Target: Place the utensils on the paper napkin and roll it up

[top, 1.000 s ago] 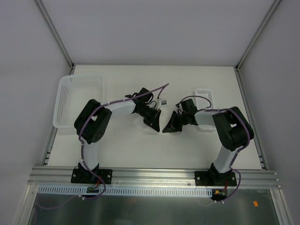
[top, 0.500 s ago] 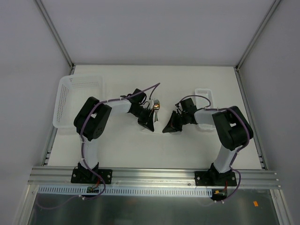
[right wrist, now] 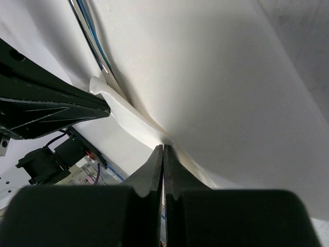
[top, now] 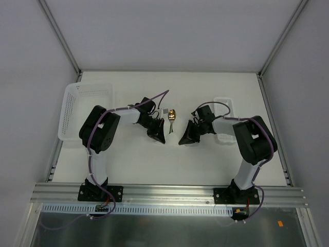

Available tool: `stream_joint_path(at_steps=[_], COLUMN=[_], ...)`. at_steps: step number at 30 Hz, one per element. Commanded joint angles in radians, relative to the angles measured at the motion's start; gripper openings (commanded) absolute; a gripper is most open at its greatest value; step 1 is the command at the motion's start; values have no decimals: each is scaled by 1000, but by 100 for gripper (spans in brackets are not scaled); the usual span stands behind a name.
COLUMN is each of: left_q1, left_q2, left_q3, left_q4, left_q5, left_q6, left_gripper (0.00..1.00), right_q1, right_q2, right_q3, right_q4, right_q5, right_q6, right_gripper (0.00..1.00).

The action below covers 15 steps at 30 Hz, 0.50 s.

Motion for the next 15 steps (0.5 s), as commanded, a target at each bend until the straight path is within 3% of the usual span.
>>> stream_joint_path(at_steps=[1,8,15], left_q1=[11,45,47], left_q2=[11,16,28], left_q3=[-17,-47,-34], left_q4=[-3,-6,-7], left_q5=[-48,-54,-42], left_q6=[-12,-37,-58], left_gripper=[0,0,0], right_q1=[4,2,68], right_q2=[-17,-27,-78], right_q3=[43,43,26], right_q4=[-74,-79,50], right_q5=[36,36,0], right_q6=[-46,-58,46], right_gripper=[0,0,0])
